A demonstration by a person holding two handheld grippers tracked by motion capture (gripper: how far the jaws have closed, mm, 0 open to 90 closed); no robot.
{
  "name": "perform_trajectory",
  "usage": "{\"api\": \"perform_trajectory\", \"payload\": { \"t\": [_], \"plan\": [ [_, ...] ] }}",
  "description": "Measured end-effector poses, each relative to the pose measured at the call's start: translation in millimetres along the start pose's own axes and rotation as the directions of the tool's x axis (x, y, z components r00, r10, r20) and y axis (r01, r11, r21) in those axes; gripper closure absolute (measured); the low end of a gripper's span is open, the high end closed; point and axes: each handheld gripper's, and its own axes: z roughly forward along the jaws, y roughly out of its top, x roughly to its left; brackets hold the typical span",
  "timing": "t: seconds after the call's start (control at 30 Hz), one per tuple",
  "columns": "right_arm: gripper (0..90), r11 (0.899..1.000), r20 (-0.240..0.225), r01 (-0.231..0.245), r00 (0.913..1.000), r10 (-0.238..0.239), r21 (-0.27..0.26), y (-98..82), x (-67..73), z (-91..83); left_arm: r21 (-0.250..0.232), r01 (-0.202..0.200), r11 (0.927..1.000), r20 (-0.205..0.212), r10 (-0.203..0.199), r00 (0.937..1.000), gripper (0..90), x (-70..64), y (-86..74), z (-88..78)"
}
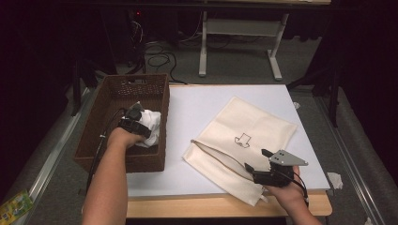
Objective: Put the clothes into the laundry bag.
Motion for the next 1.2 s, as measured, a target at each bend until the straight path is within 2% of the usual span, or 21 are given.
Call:
{"api": "perform_trajectory", "payload": {
  "t": [0.1,0.2,0.33,0.63,0.77,0.87,0.9,0.93,0.97,1.1,1.13,1.17,1.2],
  "plan": [
    [16.6,1.0,0.0,-0.006,1.0,0.006,0.003,-0.2,-0.2,-0.1,-0.007,0.003,1.0,0.008,-0.003,1.0,31.8,0.2,0.0,-2.1],
    [16.7,1.0,0.002,-0.005,1.0,0.005,0.0,-0.1,-0.2,-0.9,-0.02,0.012,0.9997,-0.003,-0.012,0.9999,43.3,2.7,-1.3,-3.8],
    [16.8,1.0,0.002,-0.001,1.0,0.001,-0.005,0.1,-0.8,-1.5,-0.021,0.011,0.9997,-0.005,-0.011,0.9999,44.9,2.8,-1.3,-4.3],
    [16.8,1.0,0.002,0.0,1.0,0.0,-0.005,0.4,-0.9,-2.1,-0.035,0.017,0.9992,-0.001,-0.017,0.9999,55.6,5.1,-0.5,-7.0],
    [16.9,1.0,0.007,-0.008,0.9999,0.008,-0.01,0.1,-1.2,-3.0,-0.069,0.018,0.9975,0.0,-0.018,0.9998,62.3,5.8,1.0,-11.6],
    [16.9,1.0,0.008,-0.01,0.9999,0.01,-0.013,0.3,-2.4,-3.8,-0.131,0.012,0.9914,0.0,-0.012,0.9999,65.8,6.3,1.2,-18.7],
    [16.9,1.0,0.008,-0.01,0.9999,0.01,-0.016,0.3,-2.9,-3.7,-0.17,0.008,0.9853,-0.008,-0.01,0.9999,66.3,6.3,1.2,-22.6],
    [17.0,1.0,0.01,-0.015,0.9998,0.015,-0.014,0.2,-2.9,-3.9,-0.222,0.014,0.9749,-0.011,-0.017,0.9998,66.7,7.0,0.9,-28.4],
    [17.2,1.0,0.009,-0.015,0.9999,0.015,-0.014,0.2,-3.1,-3.9,-0.276,0.028,0.9609,-0.011,-0.032,0.9994,67.5,8.7,0.4,-35.6],
    [17.2,1.0,0.006,-0.011,0.9999,0.011,-0.013,0.2,-2.8,-3.6,-0.372,0.05,0.9269,-0.019,-0.061,0.9979,67.5,12.5,-4.0,-46.9],
    [17.2,1.0,0.005,-0.012,0.9999,0.012,-0.013,0.2,-2.7,-3.5,-0.401,0.05,0.9147,-0.02,-0.063,0.9978,67.5,12.8,-5.5,-49.3],
    [17.2,1.0,0.004,-0.012,0.9999,0.012,-0.014,0.2,-2.7,-3.5,-0.44,0.059,0.8963,-0.02,-0.076,0.9969,67.5,13.0,-6.9,-53.3],
    [17.2,1.0,0.006,-0.013,0.9999,0.013,-0.012,0.3,-2.4,-3.7,-0.464,0.064,0.8834,-0.022,-0.084,0.9963,67.4,13.2,-7.8,-56.5]
  ]
}}
